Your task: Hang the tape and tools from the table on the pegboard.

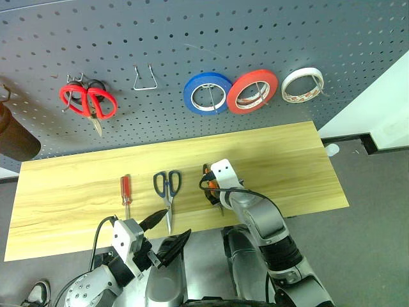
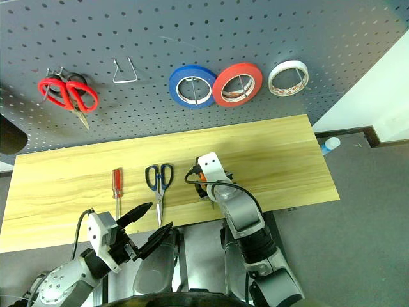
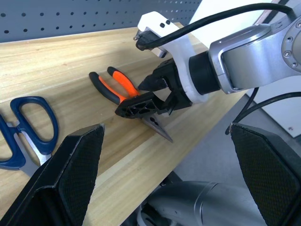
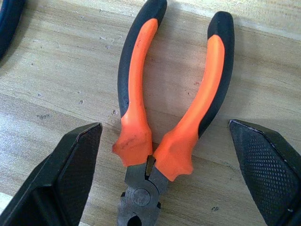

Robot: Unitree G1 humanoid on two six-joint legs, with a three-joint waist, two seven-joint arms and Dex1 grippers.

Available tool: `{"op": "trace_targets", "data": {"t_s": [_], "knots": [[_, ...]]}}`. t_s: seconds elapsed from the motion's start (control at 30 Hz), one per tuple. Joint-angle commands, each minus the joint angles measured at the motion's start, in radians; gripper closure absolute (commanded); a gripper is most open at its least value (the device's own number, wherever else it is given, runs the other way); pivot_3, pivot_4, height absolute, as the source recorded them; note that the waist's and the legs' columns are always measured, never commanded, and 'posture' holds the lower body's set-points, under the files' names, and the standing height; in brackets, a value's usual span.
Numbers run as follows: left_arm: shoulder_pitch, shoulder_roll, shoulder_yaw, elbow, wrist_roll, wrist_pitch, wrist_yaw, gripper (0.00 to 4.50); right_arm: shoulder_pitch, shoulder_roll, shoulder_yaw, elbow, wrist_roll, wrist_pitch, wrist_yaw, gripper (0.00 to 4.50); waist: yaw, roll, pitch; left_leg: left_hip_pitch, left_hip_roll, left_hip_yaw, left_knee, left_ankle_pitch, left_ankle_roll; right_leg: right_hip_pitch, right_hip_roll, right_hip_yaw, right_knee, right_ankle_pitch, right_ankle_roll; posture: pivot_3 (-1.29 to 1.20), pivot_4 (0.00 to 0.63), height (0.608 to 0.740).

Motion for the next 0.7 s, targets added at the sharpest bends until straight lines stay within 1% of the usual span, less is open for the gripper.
{"op": "trace_targets", "data": {"t_s": [0.03,0.07,0.13,0.17,0.33,0.47,0.6,0.7], "knots": [[0.023,-0.001,-0.010,-0.036,-0.004,-0.014,0.001,0.03,0.016,0.002,0.006,0.022,-0.003,0.003,0.005,1.23,0.000,0.000,0.000,0.000,0.000,0.000,0.000,0.000,0.000,0.000,0.000,0.000,0.000,0.000,0.000,0.28,0.360,0.677],[0.025,-0.001,-0.010,-0.036,-0.004,-0.014,0.002,0.03,0.016,0.001,0.006,0.022,-0.003,0.002,0.006,1.46,0.000,0.000,0.001,0.000,0.000,0.000,0.000,0.000,0.000,0.000,0.000,0.000,0.000,0.000,0.000,0.28,0.360,0.677],[0.025,-0.002,-0.010,-0.037,-0.004,-0.014,0.003,0.03,0.016,0.000,0.006,0.025,-0.004,-0.001,0.007,2.15,0.000,0.000,0.001,0.000,0.000,0.000,0.000,0.000,0.000,0.000,0.000,0.000,0.000,0.000,0.000,0.28,0.359,0.677],[0.025,-0.002,-0.010,-0.037,-0.004,-0.013,0.004,0.03,0.016,0.000,0.006,0.026,-0.005,-0.002,0.008,2.37,0.000,0.000,0.001,0.000,0.000,0.000,0.000,0.000,0.000,0.000,0.000,0.000,0.000,0.000,0.000,0.28,0.359,0.677],[0.017,-0.002,-0.009,-0.030,-0.005,-0.013,0.003,0.03,0.015,-0.005,0.003,0.029,-0.007,-0.010,0.009,2.40,0.000,0.000,0.002,0.000,0.000,0.000,0.000,0.000,0.000,0.000,0.000,0.000,0.000,0.000,0.000,0.27,0.356,0.677],[-0.001,-0.004,-0.009,-0.019,-0.007,-0.020,-0.004,0.03,0.023,-0.021,0.012,-0.007,0.002,-0.033,0.038,2.40,0.000,0.000,0.002,0.000,0.000,0.000,0.000,0.000,0.000,0.000,0.000,0.000,0.000,0.000,0.000,0.27,0.350,0.677],[-0.029,-0.016,-0.004,-0.004,-0.020,-0.041,-0.017,0.03,0.056,-0.059,0.011,-0.133,0.036,-0.056,0.102,2.40,0.002,-0.001,0.004,0.000,0.000,0.000,0.000,0.000,0.000,0.000,0.000,0.000,0.000,0.000,0.000,0.27,0.335,0.677],[-0.053,-0.030,0.005,0.009,-0.036,-0.072,-0.030,0.03,0.092,-0.108,0.013,-0.251,0.067,-0.060,0.163,2.40,0.002,-0.001,0.004,-0.002,0.000,0.000,0.000,0.000,0.000,-0.002,0.000,0.000,0.000,0.000,0.000,0.27,0.318,0.677]]}}
